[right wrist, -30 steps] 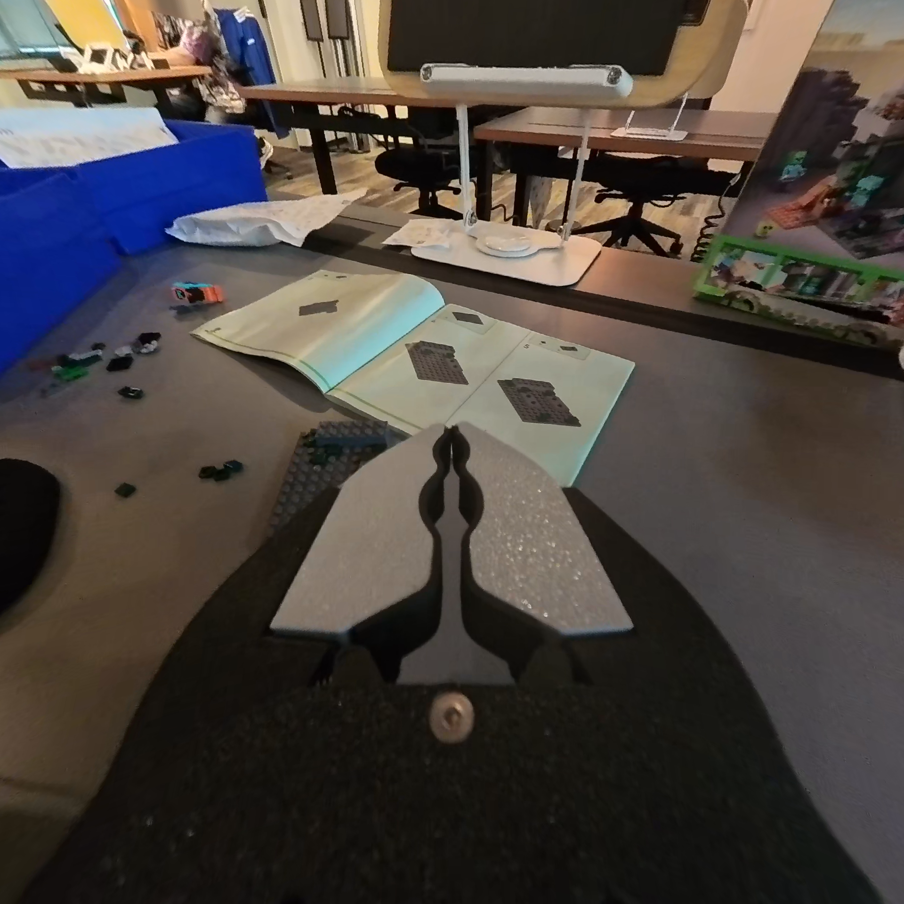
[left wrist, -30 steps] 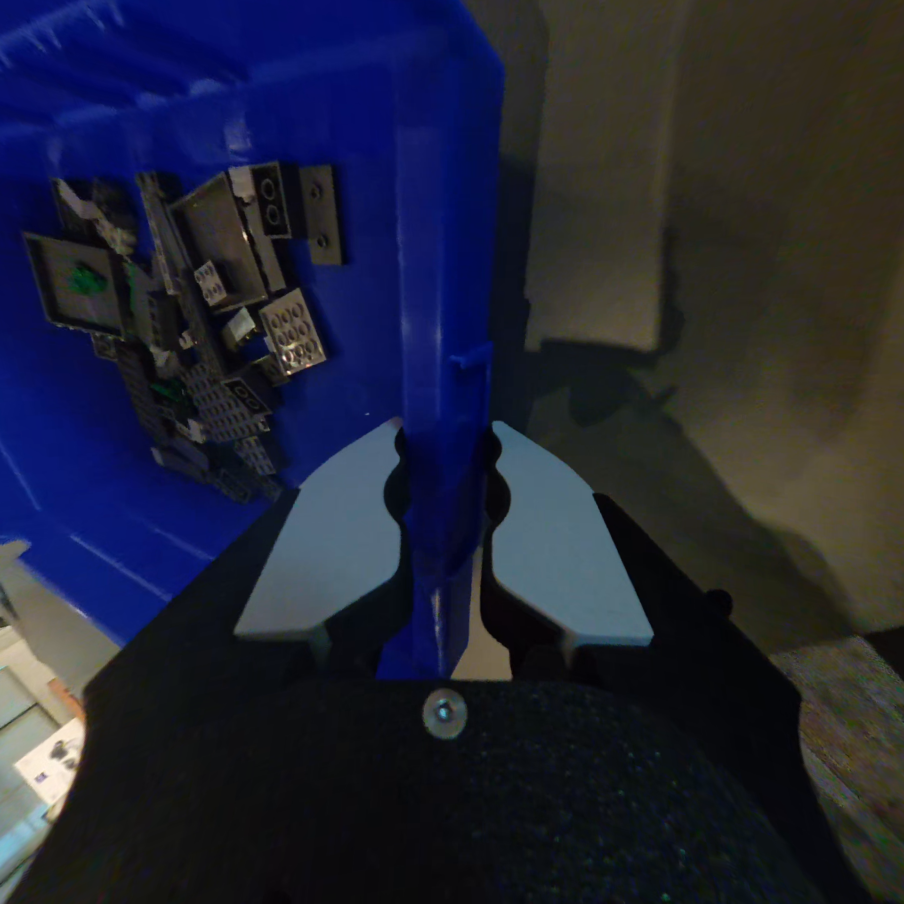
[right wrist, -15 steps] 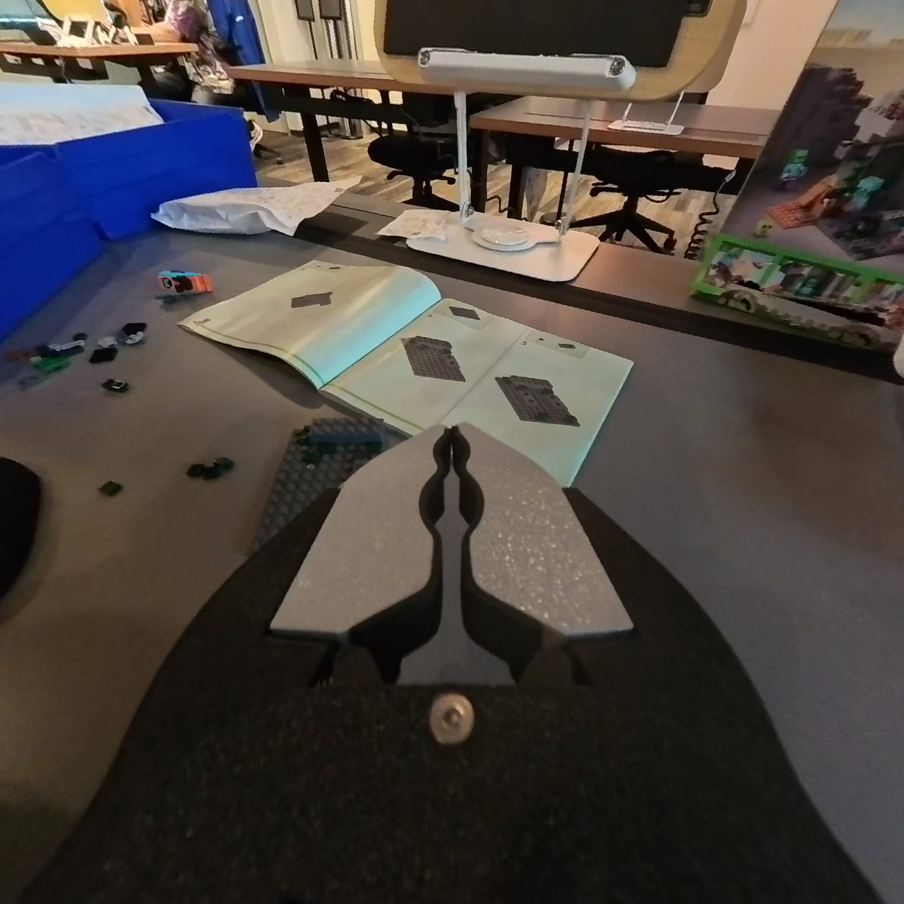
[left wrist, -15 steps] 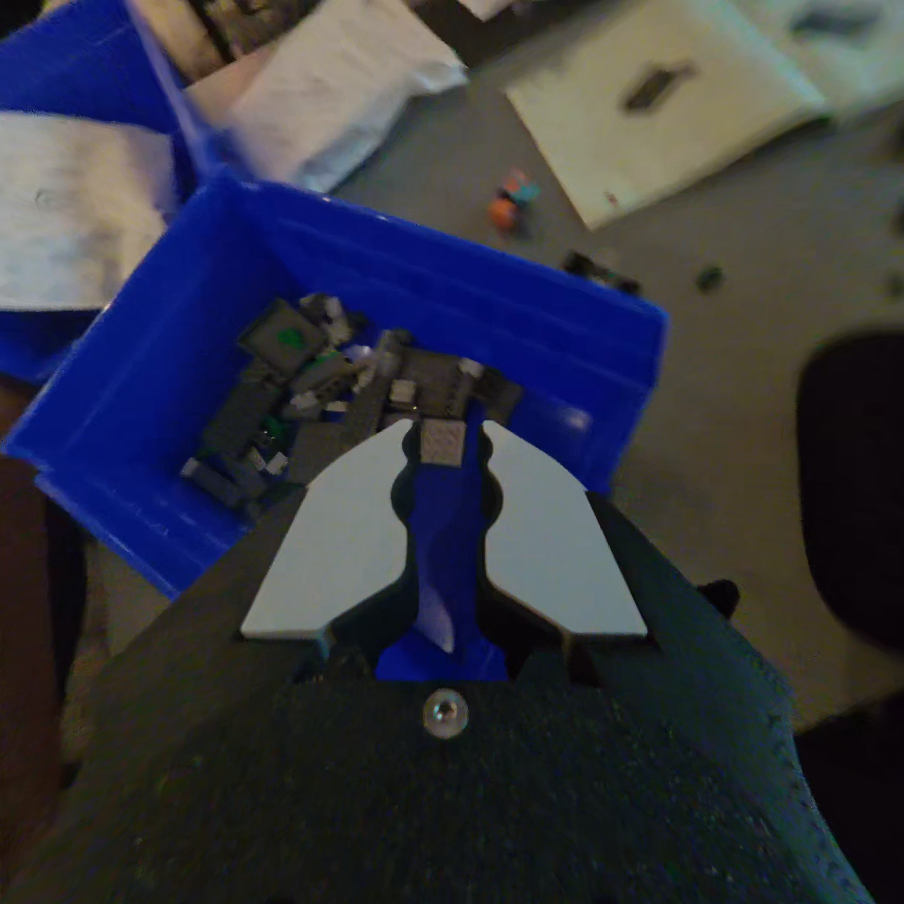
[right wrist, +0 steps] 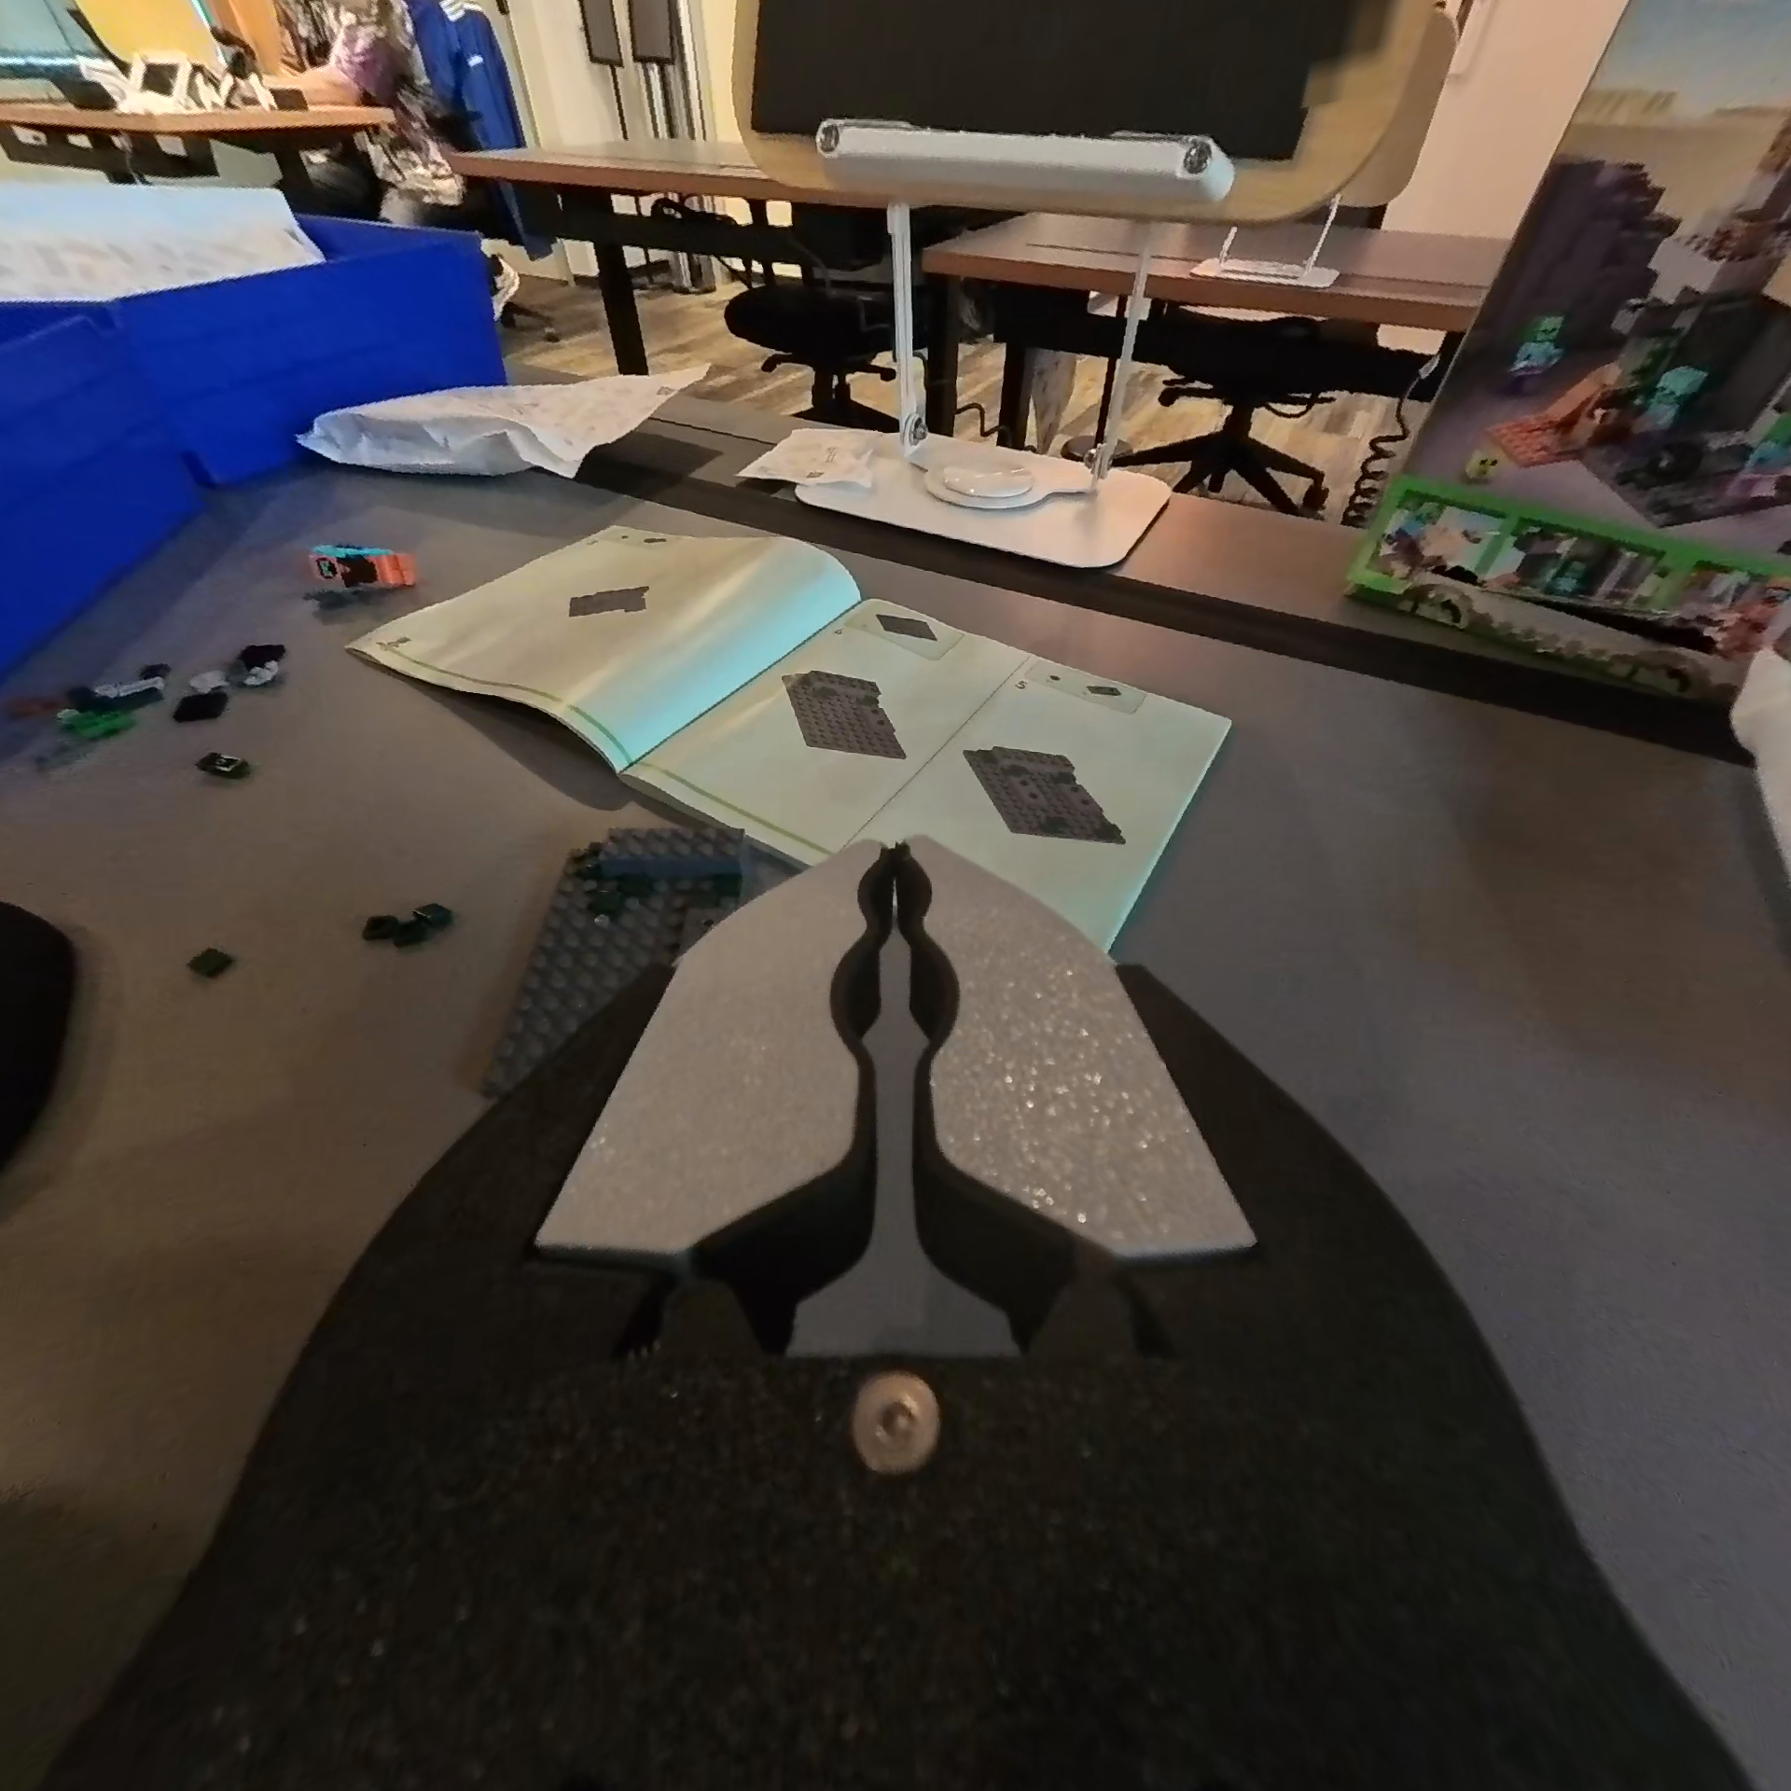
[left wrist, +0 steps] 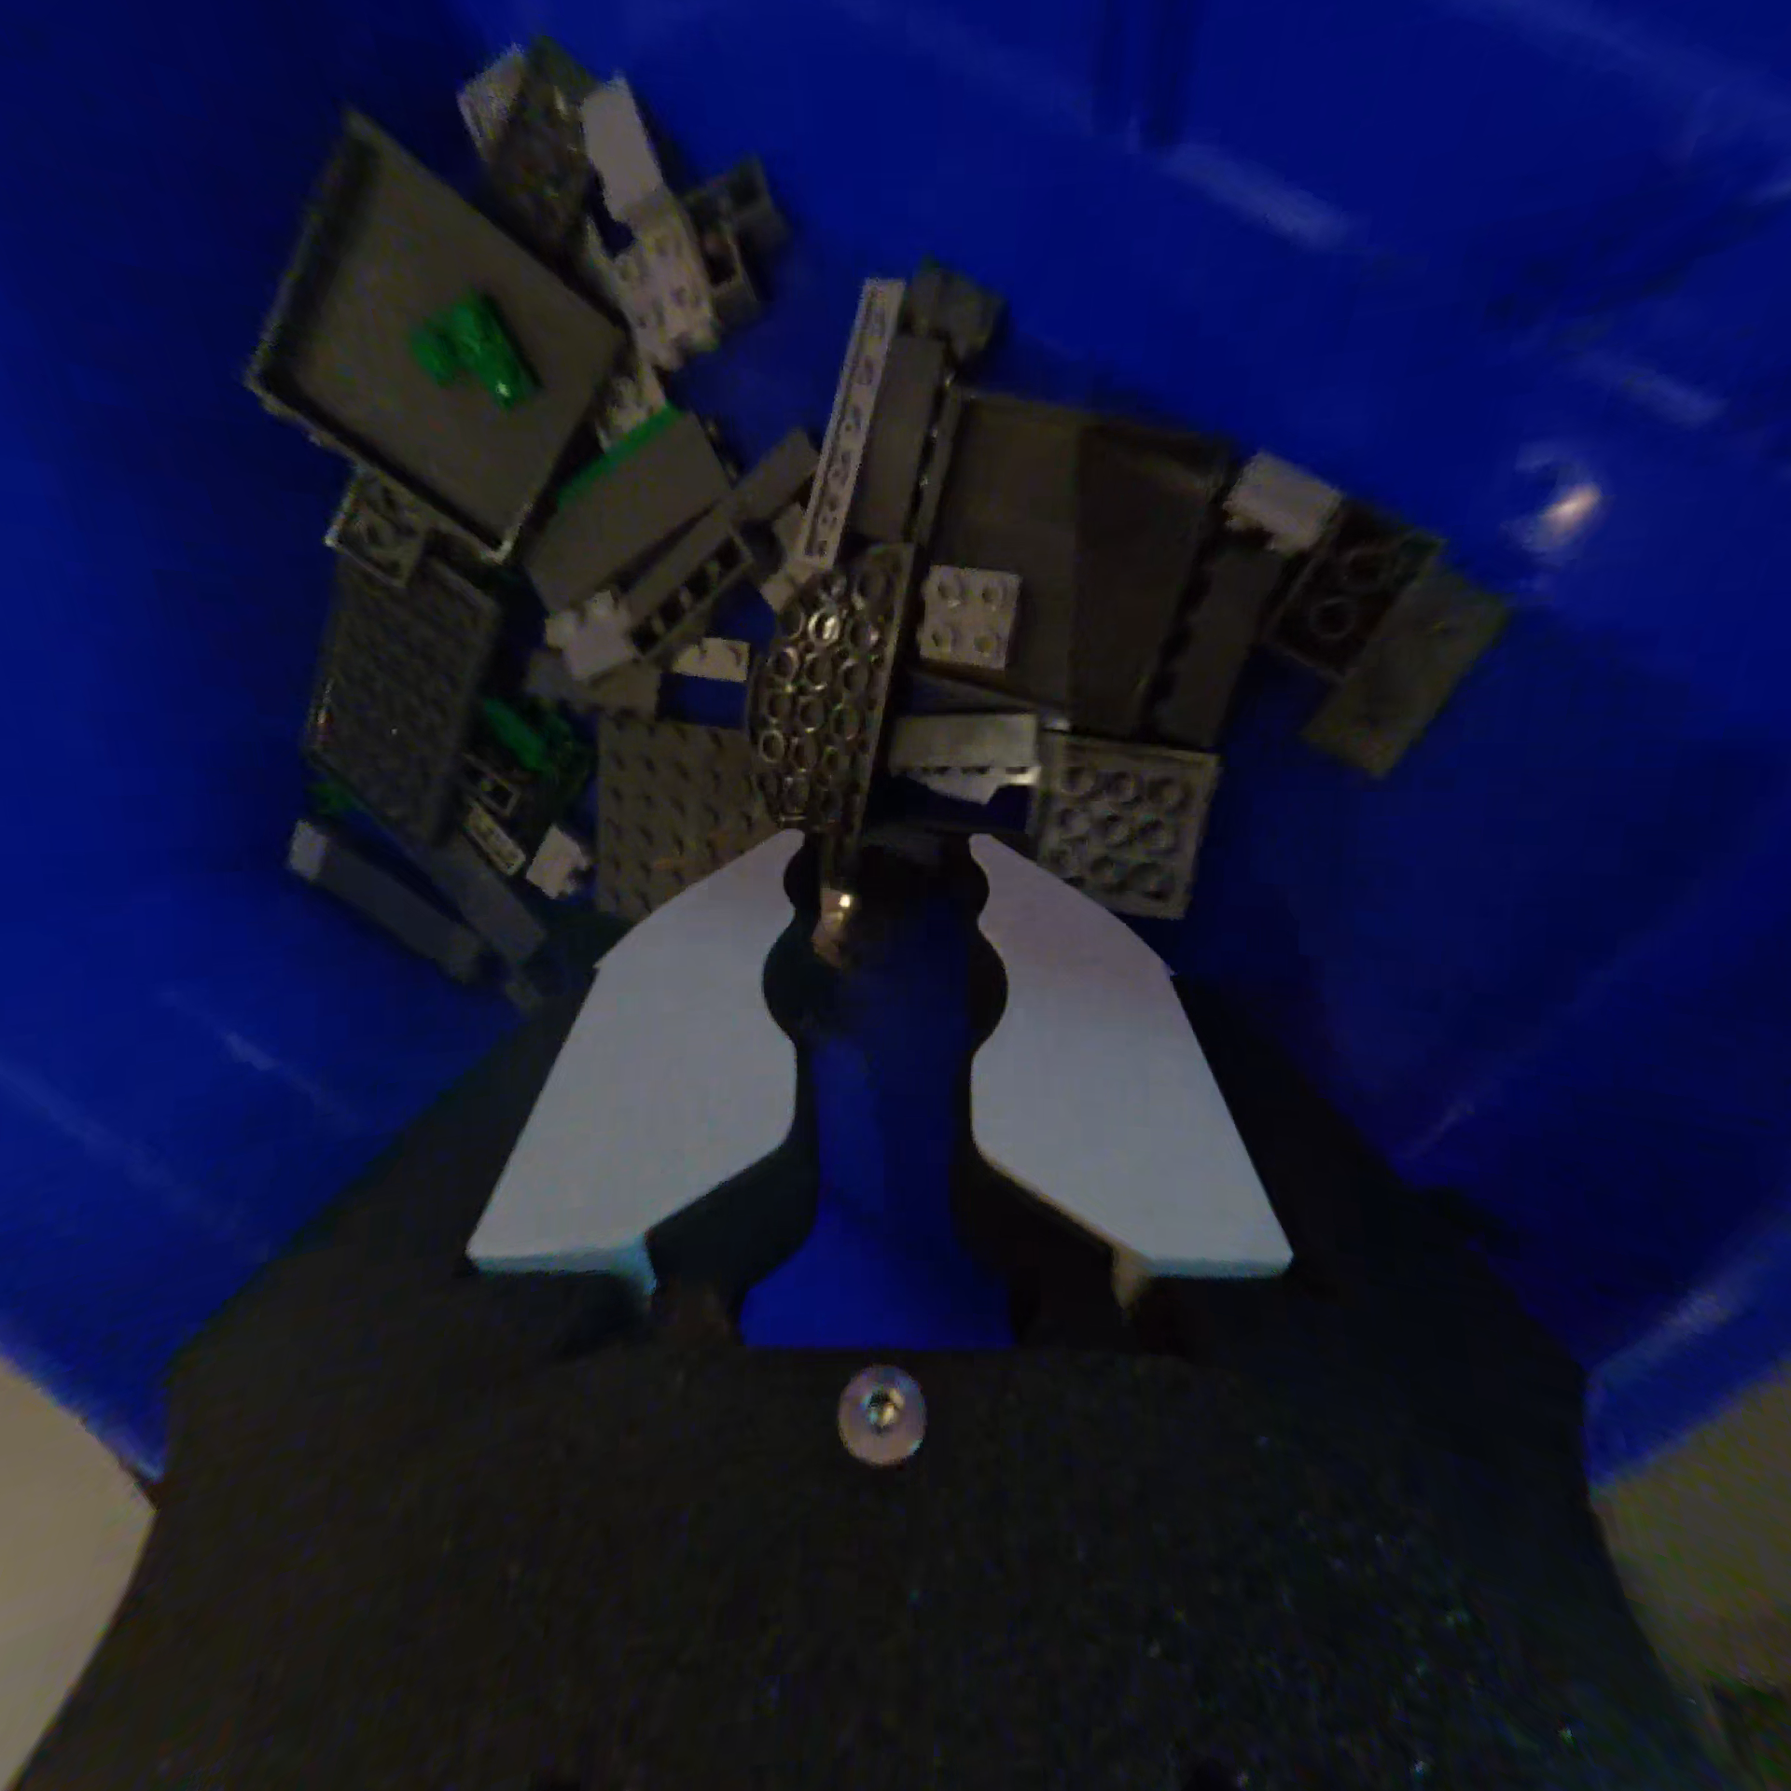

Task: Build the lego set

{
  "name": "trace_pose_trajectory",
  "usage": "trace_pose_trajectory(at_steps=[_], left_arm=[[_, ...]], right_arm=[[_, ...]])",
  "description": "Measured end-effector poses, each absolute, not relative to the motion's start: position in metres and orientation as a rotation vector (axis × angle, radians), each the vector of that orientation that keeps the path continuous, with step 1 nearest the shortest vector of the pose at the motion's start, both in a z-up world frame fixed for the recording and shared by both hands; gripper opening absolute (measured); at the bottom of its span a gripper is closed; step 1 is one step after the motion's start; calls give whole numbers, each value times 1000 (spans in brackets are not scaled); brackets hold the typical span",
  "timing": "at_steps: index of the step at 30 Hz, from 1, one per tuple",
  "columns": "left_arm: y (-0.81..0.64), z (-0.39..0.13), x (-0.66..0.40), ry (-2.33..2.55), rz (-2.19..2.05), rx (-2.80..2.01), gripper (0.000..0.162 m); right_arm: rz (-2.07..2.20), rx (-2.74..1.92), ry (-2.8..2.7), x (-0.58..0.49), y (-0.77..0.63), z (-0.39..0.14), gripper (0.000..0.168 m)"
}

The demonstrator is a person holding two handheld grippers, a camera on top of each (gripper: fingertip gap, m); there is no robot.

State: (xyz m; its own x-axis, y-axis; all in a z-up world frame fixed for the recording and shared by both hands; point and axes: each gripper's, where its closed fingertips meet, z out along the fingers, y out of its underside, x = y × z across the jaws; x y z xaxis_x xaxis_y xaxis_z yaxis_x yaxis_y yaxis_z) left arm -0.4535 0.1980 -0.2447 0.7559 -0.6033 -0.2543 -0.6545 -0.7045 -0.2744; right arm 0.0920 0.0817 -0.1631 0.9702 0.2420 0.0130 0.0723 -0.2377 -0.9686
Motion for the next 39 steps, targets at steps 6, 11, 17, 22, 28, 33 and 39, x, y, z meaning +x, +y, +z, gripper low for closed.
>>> trace_pose_trajectory(at_steps=[6, 11, 17, 22, 28, 33, 39], left_arm=[[195, -247, -470, 1097, 363, -2656, 18], [173, -228, -483, 1141, 409, -2701, 19], [169, -217, -479, 1217, 406, -2622, 30], [175, -231, -466, 1333, 343, -2578, 31], [181, -251, -456, 1462, 275, -2540, 32], [186, -253, -454, 1595, 284, -2452, 33], [184, -255, -451, 1750, 200, -2403, 27]], right_arm=[[172, -1815, -225, 95, 83, -166, 0], [192, -1814, -216, 96, 83, -167, 0], [204, -1811, -226, 94, 83, -166, 0], [198, -1799, -221, 95, 81, -163, 0], [182, -1791, -218, 97, 78, -160, 0], [178, -1794, -212, 99, 78, -161, 0], [167, -1806, -222, 98, 79, -164, 0]])
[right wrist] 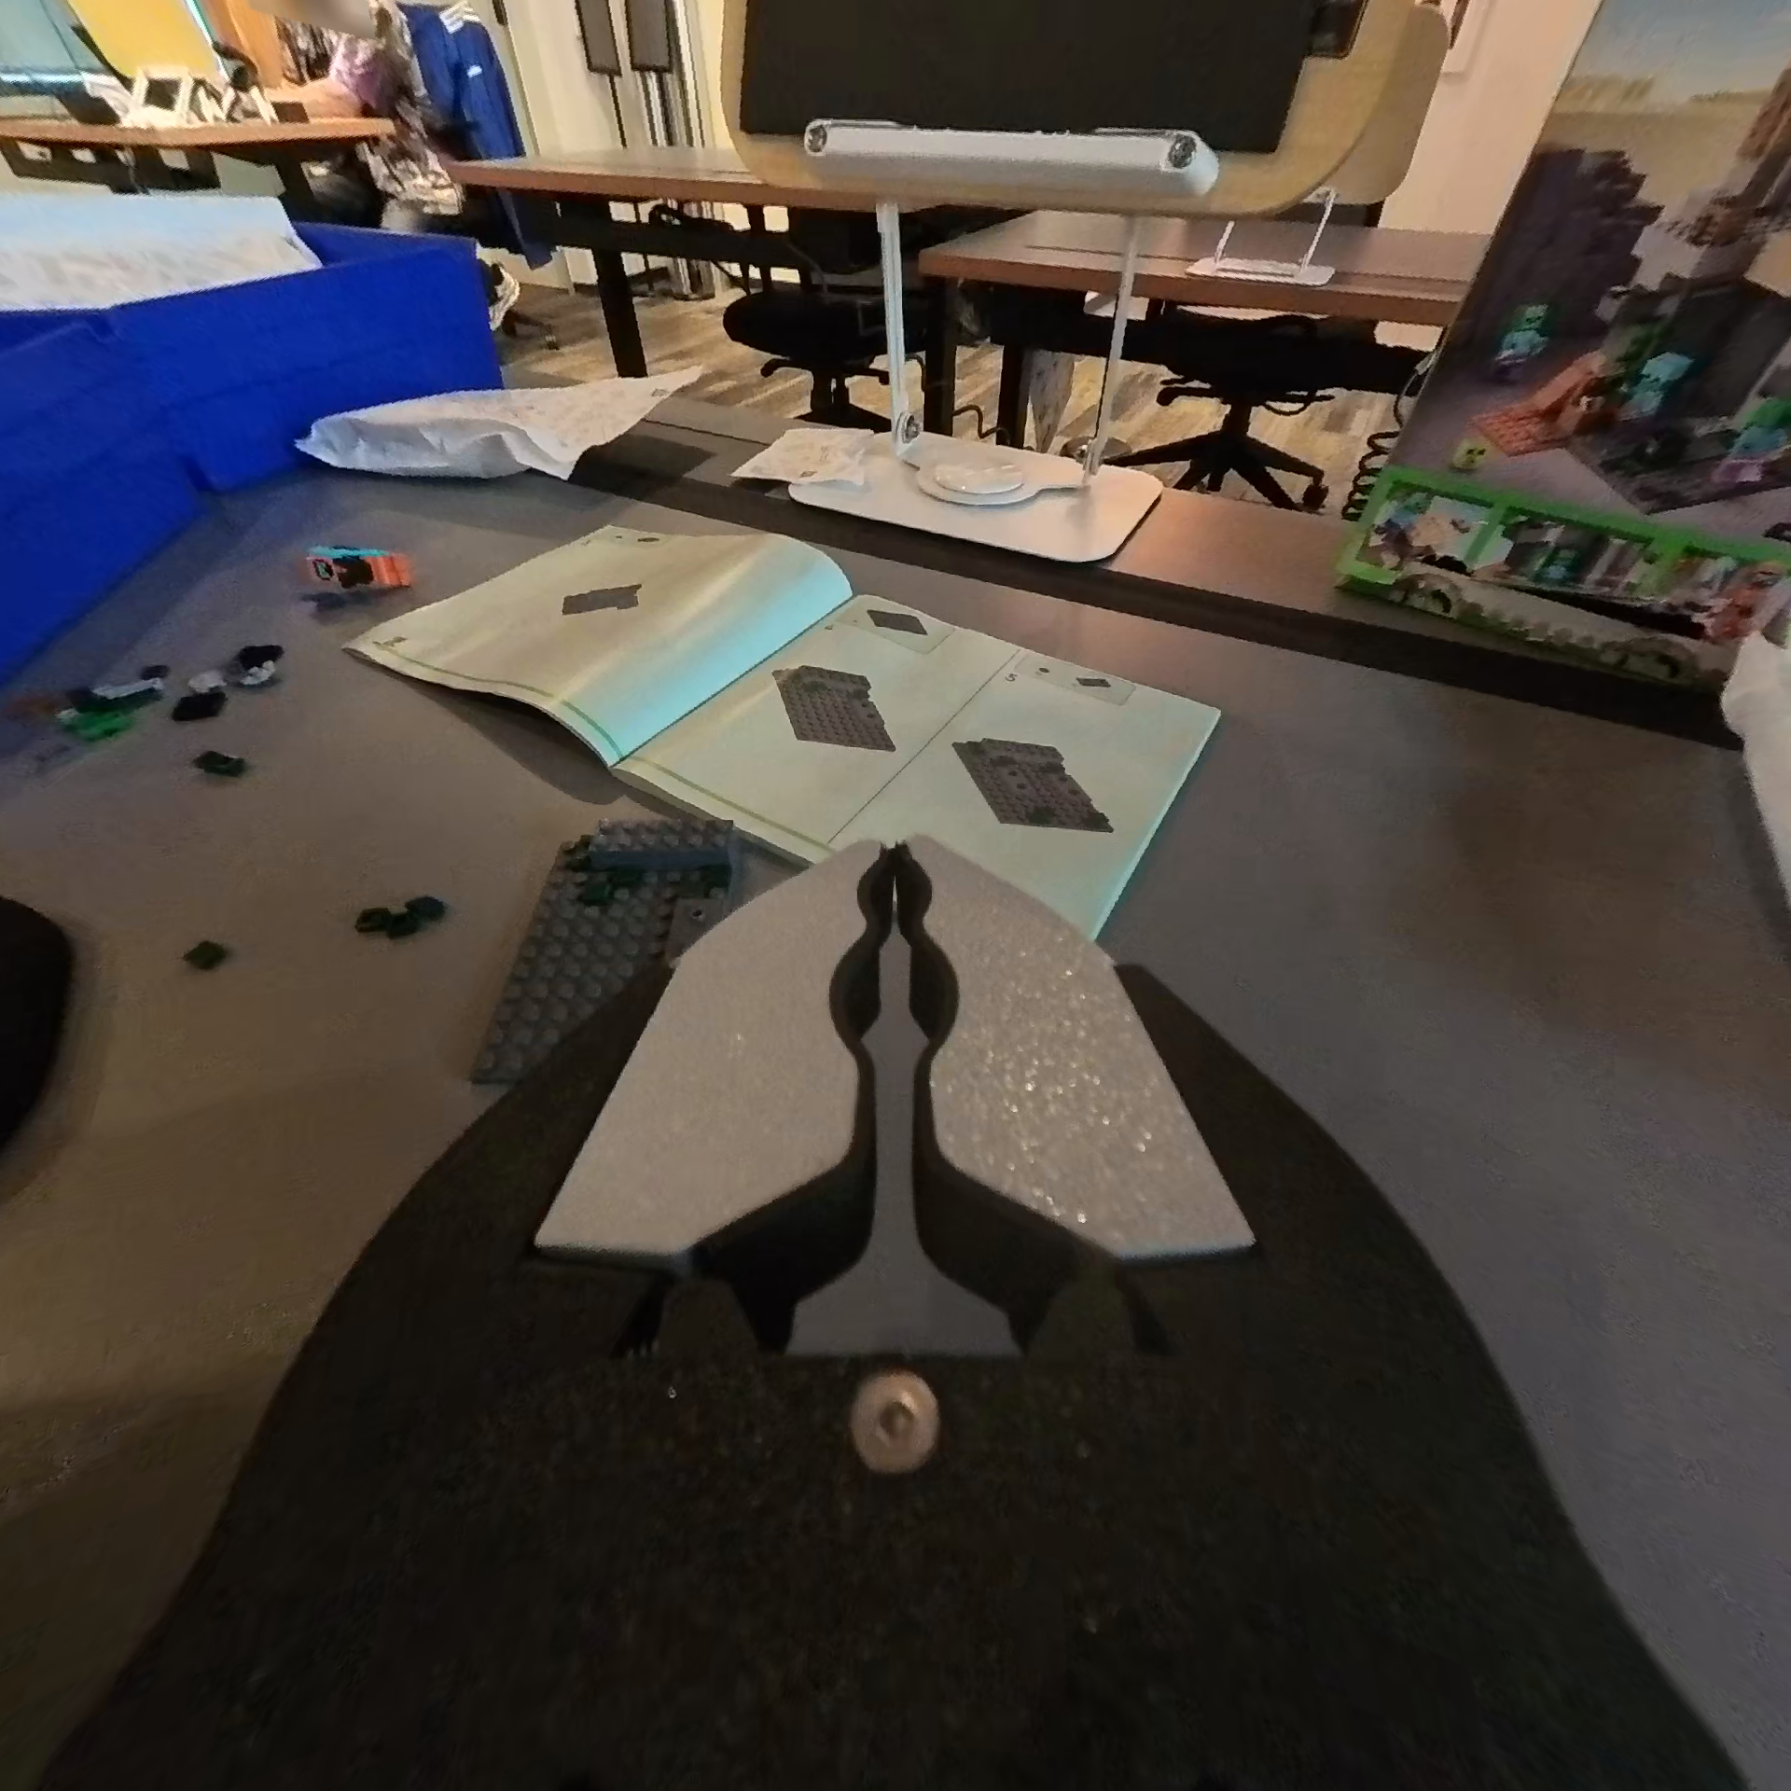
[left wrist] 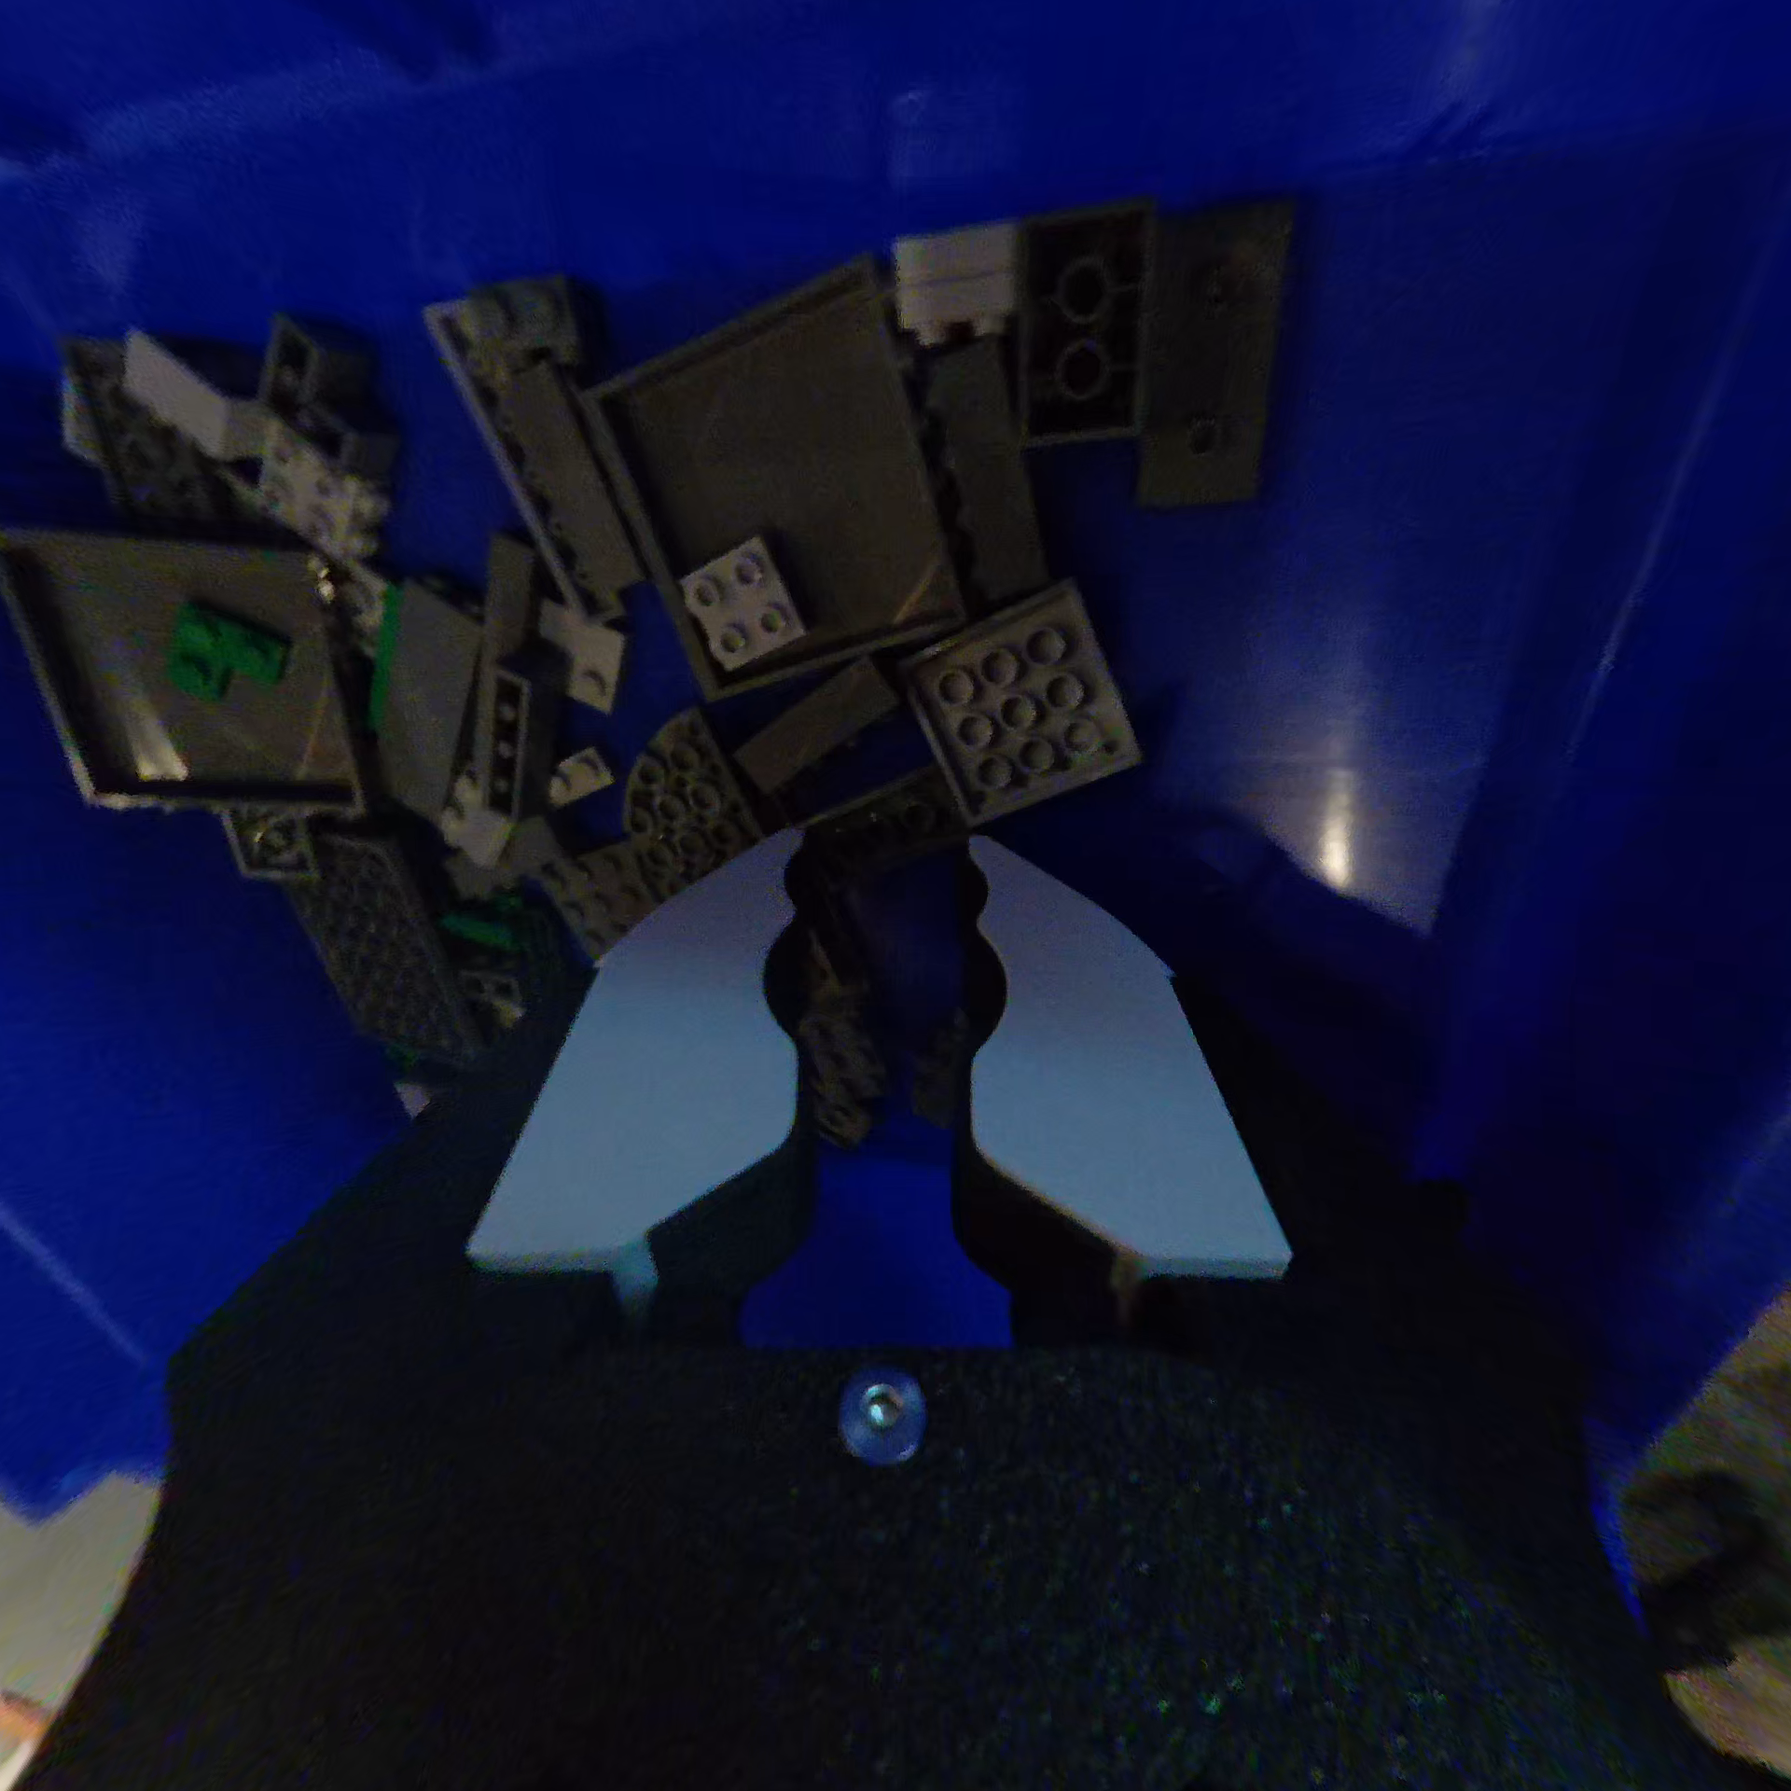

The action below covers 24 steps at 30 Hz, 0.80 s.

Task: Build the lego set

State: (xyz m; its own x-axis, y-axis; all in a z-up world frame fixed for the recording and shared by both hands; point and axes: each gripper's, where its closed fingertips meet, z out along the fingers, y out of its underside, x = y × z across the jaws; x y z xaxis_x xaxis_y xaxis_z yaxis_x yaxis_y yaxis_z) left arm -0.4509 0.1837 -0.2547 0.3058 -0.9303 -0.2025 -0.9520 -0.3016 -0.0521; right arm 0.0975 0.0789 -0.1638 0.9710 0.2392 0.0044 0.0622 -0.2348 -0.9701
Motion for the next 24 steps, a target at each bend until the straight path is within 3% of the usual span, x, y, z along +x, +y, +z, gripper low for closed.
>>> trace_pose_trajectory(at_steps=[15, 24], left_arm=[[180, -254, -452, 1819, 131, -2401, 15], [157, -220, -458, 1649, 39, -2397, 14]], right_arm=[[184, -1820, -232, 97, 80, -169, 0], [172, -1832, -247, 94, 83, -171, 0]])
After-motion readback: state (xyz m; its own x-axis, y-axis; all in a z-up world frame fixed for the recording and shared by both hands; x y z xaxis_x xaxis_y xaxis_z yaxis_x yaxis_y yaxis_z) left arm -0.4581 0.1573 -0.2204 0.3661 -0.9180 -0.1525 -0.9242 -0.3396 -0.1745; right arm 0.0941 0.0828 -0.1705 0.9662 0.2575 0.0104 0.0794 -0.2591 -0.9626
